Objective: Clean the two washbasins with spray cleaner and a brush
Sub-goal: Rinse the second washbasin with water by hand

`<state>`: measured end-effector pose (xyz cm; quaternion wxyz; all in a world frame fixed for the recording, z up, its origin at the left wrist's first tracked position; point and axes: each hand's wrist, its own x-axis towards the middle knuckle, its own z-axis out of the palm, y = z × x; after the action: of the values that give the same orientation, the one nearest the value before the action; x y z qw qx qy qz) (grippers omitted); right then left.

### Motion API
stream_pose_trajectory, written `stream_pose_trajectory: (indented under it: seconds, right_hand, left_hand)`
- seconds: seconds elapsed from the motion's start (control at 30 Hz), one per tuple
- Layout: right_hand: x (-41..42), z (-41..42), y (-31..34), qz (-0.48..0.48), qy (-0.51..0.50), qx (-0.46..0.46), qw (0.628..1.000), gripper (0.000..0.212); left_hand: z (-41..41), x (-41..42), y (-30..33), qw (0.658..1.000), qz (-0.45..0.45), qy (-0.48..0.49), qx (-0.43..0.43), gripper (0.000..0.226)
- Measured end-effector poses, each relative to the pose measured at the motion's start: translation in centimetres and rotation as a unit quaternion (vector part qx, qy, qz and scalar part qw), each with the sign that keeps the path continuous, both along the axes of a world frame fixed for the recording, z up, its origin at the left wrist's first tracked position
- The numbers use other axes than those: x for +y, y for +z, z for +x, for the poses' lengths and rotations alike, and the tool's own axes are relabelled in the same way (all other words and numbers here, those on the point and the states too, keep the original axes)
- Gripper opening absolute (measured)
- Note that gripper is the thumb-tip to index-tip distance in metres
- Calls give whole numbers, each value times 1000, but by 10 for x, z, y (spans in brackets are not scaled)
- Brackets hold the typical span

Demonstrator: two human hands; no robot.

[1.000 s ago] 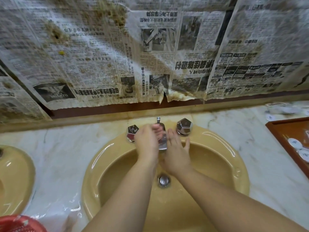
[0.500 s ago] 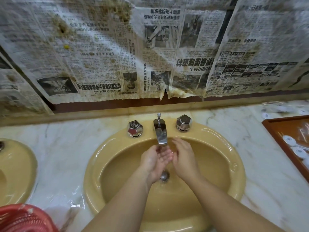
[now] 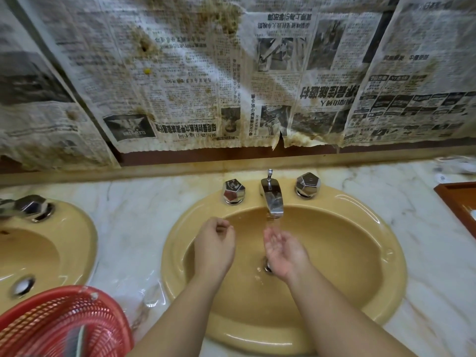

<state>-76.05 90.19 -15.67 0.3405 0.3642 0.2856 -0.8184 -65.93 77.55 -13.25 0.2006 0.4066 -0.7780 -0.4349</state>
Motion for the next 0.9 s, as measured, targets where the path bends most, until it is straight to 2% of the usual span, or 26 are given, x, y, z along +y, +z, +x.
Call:
stream_pose_trajectory:
  seconds: [0.1, 0.2, 0.3, 0.37, 0.4, 0.43, 0.53, 0.6, 0.73, 0.8, 0.87, 0.9]
  right_hand:
    - [-14, 25, 1, 48, 55, -7, 997, 15]
    - [-54, 29, 37, 13, 98, 31, 995, 27]
    - [-79, 25, 79, -15, 174, 145, 974, 31]
    - [-75, 21, 83, 39, 218, 192, 956, 28]
    - [-65, 20, 78, 84, 238, 201, 947, 27]
    - [-54, 22, 71, 127, 251, 202, 938, 26]
    - [-19, 25, 42, 202, 256, 168, 930, 26]
    - [-2, 22, 25, 226, 240, 122, 936, 25]
    - [13, 3, 7, 173, 170, 53, 969, 34]
    - [12, -8, 3, 130, 139, 28, 981, 41]
    - [9, -16, 2, 101, 120, 22, 987, 40]
    - [8, -19, 2, 90, 114, 24, 989, 37]
  left_hand:
    - [-4, -29, -6, 978, -196, 26, -67, 41]
    - [-21, -51, -14, 947, -214, -55, -234, 79]
    - [-37, -39, -19, 884, -258, -168, -353, 74]
    - [-36, -12, -26, 823, -345, -269, -364, 74]
    - [-32, -2, -29, 813, -356, -298, -350, 76]
    - [-30, 0, -32, 820, -355, -291, -341, 78]
    - [-33, -30, -29, 865, -318, -173, -348, 84]
    - [-35, -38, -25, 875, -291, -139, -362, 88]
    - [-23, 2, -38, 883, -317, -253, -236, 74]
    - [-13, 9, -45, 887, -293, -312, -175, 70]
    - [-7, 6, -52, 882, -259, -362, -156, 64]
    - [-5, 5, -54, 875, -244, -379, -177, 59]
